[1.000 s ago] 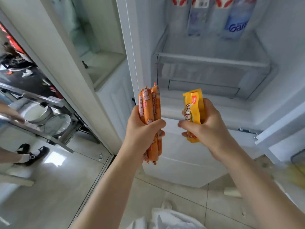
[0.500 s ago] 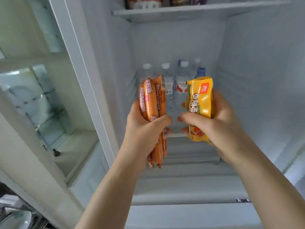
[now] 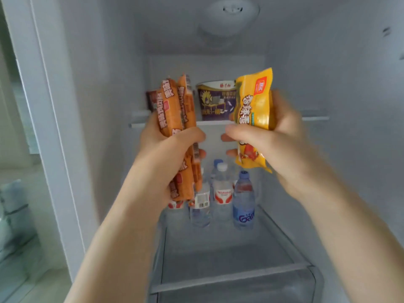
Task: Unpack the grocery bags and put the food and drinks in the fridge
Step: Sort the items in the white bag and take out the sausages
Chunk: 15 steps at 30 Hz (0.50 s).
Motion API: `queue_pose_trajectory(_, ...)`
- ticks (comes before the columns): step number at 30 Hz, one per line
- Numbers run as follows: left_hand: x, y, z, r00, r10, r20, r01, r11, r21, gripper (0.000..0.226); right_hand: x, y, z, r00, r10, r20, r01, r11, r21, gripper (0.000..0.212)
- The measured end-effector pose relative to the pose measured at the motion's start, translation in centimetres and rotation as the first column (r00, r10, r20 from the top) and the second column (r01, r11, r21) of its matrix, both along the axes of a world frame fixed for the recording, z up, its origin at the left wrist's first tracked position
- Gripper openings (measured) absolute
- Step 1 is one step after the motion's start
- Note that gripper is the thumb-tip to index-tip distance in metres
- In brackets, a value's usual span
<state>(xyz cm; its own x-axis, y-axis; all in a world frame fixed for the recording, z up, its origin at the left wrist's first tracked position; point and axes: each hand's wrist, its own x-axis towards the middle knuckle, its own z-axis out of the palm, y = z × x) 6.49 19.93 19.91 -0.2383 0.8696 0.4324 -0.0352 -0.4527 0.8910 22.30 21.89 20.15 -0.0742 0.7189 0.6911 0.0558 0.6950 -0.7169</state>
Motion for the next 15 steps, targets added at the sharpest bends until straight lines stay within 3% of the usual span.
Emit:
queue_pose_trajectory(5,-0.5,2.3,4.8,0.995,0.101,-0.001,-0.101,0.989,0.107,0.029,-1.4,2.6,5.2,0.999,0.028,0.04,-0.03,0.999,0.042,0.03)
queue_pose_trajectory(8,-0.5,3.8,6.5,0.994,0.108,-0.008,-0.106,0.988,0.109,0.031,-2.7,5.2,7.3,0.998,0.016,0.06,-0.015,1.0,-0.022,0.032)
queue_pose_trajectory(11,-0.2,6.1,7.7,0.981,0.191,0.012,-0.191,0.971,0.143,0.032,-3.6,7.9,8.4,0.997,0.047,0.057,-0.042,0.996,-0.084,0.021)
queue_pose_trajectory(13,-0.1,7.8,8.3,0.968,0.251,0.007,-0.25,0.961,0.121,0.026,-4.1,9.3,8.7,0.996,0.064,0.06,-0.056,0.99,-0.133,0.021)
queue_pose_trajectory(15,-0.3,9.3,8.9,0.961,0.252,-0.113,-0.251,0.968,0.021,0.017,-4.2,10.6,8.7,0.996,0.054,0.077,-0.039,0.981,-0.19,0.024)
